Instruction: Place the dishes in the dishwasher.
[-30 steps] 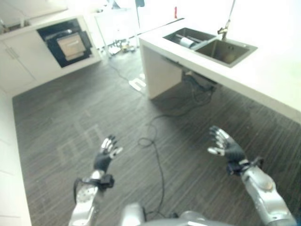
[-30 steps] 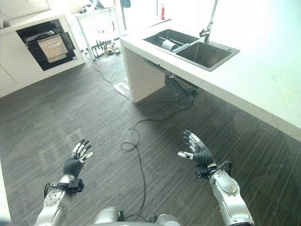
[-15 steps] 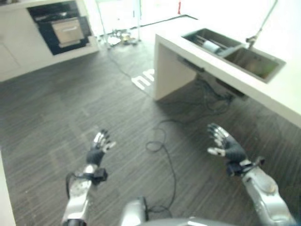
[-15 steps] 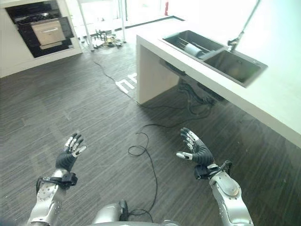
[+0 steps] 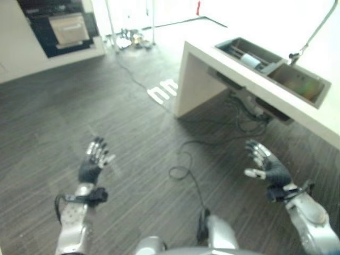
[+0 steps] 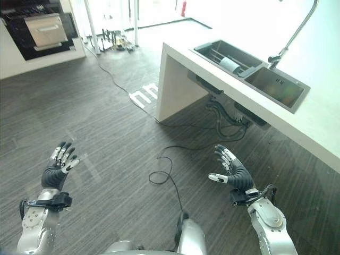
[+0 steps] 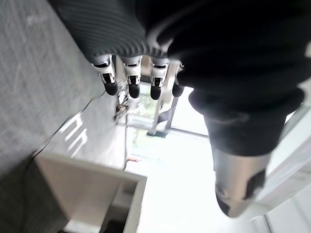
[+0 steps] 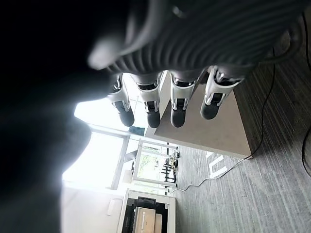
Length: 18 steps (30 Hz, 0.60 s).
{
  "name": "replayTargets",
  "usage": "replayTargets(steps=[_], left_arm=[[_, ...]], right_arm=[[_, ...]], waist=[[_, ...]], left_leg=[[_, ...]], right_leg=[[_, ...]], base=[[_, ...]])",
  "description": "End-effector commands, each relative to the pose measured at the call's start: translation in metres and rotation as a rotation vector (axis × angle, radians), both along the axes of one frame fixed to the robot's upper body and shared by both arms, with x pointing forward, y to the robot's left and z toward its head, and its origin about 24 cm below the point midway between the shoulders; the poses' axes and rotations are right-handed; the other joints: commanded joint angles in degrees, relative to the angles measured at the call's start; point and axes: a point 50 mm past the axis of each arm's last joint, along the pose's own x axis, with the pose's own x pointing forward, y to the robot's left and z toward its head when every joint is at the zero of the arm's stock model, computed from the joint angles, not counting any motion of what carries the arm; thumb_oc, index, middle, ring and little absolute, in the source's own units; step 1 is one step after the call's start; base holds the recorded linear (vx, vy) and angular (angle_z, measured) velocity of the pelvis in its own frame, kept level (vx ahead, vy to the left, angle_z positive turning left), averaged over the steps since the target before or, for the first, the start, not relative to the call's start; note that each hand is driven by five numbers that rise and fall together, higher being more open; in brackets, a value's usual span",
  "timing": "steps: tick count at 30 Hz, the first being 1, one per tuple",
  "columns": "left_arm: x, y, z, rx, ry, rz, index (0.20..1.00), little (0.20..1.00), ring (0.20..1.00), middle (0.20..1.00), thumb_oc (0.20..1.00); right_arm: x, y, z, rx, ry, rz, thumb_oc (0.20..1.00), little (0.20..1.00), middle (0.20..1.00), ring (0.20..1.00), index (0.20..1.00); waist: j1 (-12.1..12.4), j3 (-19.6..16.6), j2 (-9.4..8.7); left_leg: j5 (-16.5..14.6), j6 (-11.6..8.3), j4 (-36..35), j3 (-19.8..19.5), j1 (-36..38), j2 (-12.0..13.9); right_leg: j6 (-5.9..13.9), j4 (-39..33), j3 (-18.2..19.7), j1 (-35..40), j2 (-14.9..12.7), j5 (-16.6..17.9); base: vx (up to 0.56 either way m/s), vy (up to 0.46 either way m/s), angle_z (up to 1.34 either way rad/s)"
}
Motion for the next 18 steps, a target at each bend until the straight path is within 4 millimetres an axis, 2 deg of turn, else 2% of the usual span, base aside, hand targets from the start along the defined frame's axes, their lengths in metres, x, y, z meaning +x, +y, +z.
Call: replayTargets(steps=[1,4,5,6,7,8,9,10,12,13,14,15,16,18], left_arm=[[0.002,-0.01,0.033,0.076,-0.168,-0.082,1.0,1.0,1.0,1.0,1.0],[0.004,-0.014,0.044,0.046,-0.226,-0.106,1.0,1.0,1.0,1.0,1.0],[0.005,-0.017,0.051,0.009,-0.262,-0.116,1.0,1.0,1.0,1.0,1.0],[0.005,-0.017,0.058,0.018,-0.303,-0.118,1.0,1.0,1.0,1.0,1.0],[0.004,-0.018,0.062,0.03,-0.323,-0.119,1.0,1.0,1.0,1.0,1.0],[0.002,-0.019,0.064,0.027,-0.342,-0.112,1.0,1.0,1.0,1.0,1.0],[0.002,-0.021,0.066,0.011,-0.363,-0.115,1.0,1.0,1.0,1.0,1.0],[0.003,-0.023,0.069,0.006,-0.378,-0.125,1.0,1.0,1.0,1.0,1.0],[0.001,-0.022,0.077,0.009,-0.411,-0.146,1.0,1.0,1.0,1.0,1.0],[0.0,-0.021,0.079,0.001,-0.425,-0.159,1.0,1.0,1.0,1.0,1.0],[-0.005,-0.017,0.088,0.013,-0.49,-0.16,1.0,1.0,1.0,1.0,1.0],[-0.007,-0.016,0.091,0.014,-0.518,-0.152,1.0,1.0,1.0,1.0,1.0],[-0.008,-0.015,0.092,0.017,-0.529,-0.146,1.0,1.0,1.0,1.0,1.0],[-0.009,-0.015,0.097,0.03,-0.565,-0.127,1.0,1.0,1.0,1.0,1.0]], right_arm=[[0.014,-0.004,0.033,-0.015,-0.198,-0.024,1.0,1.0,1.0,1.0,1.0],[0.019,-0.008,0.049,0.01,-0.27,-0.054,1.0,1.0,1.0,1.0,1.0],[0.021,-0.006,0.056,-0.01,-0.285,-0.018,1.0,1.0,1.0,1.0,1.0],[0.019,-0.008,0.06,-0.056,-0.289,0.009,1.0,1.0,1.0,1.0,1.0],[0.017,-0.01,0.062,-0.059,-0.291,0.015,1.0,1.0,1.0,1.0,1.0],[0.016,-0.011,0.065,-0.065,-0.303,0.025,1.0,1.0,1.0,1.0,1.0],[0.016,-0.009,0.067,-0.078,-0.323,0.025,1.0,1.0,1.0,1.0,1.0],[0.018,-0.008,0.07,-0.081,-0.334,0.023,1.0,1.0,1.0,1.0,1.0],[0.021,-0.009,0.075,-0.082,-0.345,0.027,1.0,1.0,1.0,1.0,1.0],[0.021,-0.01,0.076,-0.083,-0.348,0.03,1.0,1.0,1.0,1.0,1.0],[0.02,-0.01,0.078,-0.085,-0.357,0.037,1.0,1.0,1.0,1.0,1.0],[0.018,-0.009,0.078,-0.088,-0.356,0.045,1.0,1.0,1.0,1.0,1.0],[0.017,-0.008,0.078,-0.089,-0.355,0.049,1.0,1.0,1.0,1.0,1.0],[0.017,-0.005,0.08,-0.102,-0.356,0.064,1.0,1.0,1.0,1.0,1.0]], waist=[[0.5,-2.2,1.14],[-0.7,-4.2,1.81],[-1.3,-4.6,2.93],[-1.7,-4.8,3.43],[-1.5,-4.8,3.06],[-1.1,-4.4,2.29],[0.1,-3.3,1.17],[0.8,-2.6,0.76],[1.5,-2.2,0.96],[1.7,-2.2,1.24],[2.0,-1.8,3.8],[2.1,-2.0,4.67],[2.4,-2.0,5.0],[3.9,-2.0,5.78]], left_leg=[[-1.8,-4.44,-4.8,-0.5,3.8,2.9],[-2.5,-6.05,-4.8,1.8,6.9,4.8],[1.6,-7.76,-4.8,3.6,8.8,6.8],[9.8,-9.86,-4.8,4.0,10.0,8.4],[14.8,-11.12,-4.8,4.0,11.1,8.6],[18.3,-12.06,2.6,3.0,8.7,8.0],[18.1,-11.13,12.4,1.7,1.2,7.3],[16.0,-9.69,11.9,1.6,-2.0,7.3],[14.8,-8.89,5.5,2.1,-1.3,7.8],[15.0,-8.92,0.6,2.3,-0.1,8.2],[11.4,-9.77,-4.8,-0.6,-3.1,10.3],[9.7,-10.43,-4.8,-2.4,-5.2,10.9],[9.7,-10.87,-4.8,-3.3,-6.4,11.2],[11.9,-11.9,-4.8,-5.8,-10.5,12.1]], right_leg=[[1.63,-2.5,-0.2,7.3,2.2,3.4],[0.45,-2.5,-0.4,10.0,3.4,1.9],[-1.17,-2.5,-0.9,11.4,4.8,0.3],[-3.02,-2.5,-0.4,12.7,6.9,-1.6],[-4.1,-2.5,0.4,13.6,7.7,-2.6],[-5.37,-2.5,1.8,15.2,8.4,-3.9],[-6.38,-2.5,2.9,17.4,8.3,-4.8],[-6.31,-2.5,3.4,18.5,8.4,-5.4],[-5.66,-2.5,4.3,19.6,9.1,-6.5],[-5.34,-2.5,4.8,19.9,9.4,-6.9],[-4.09,-2.5,6.1,21.0,11.4,-8.2],[-3.73,-2.5,6.5,21.5,11.9,-9.0],[-3.62,-2.5,6.8,21.9,12.1,-9.4],[-3.55,-2.5,7.8,24.4,12.5,-11.7]], base=[[0.34,-0.296,0.44],[0.4,-0.384,0.04],[0.54,-0.542,-0.29],[0.51,-0.493,-0.34],[0.41,-0.414,-0.73],[0.34,-0.348,-0.75],[0.29,-0.255,-0.63],[0.22,-0.116,-0.11],[0.18,0.059,-0.74],[0.31,0.321,-1.36],[0.34,0.39,-1.47],[0.33,0.4,-0.57],[0.29,0.302,-0.49],[0.28,0.297,-0.04]])
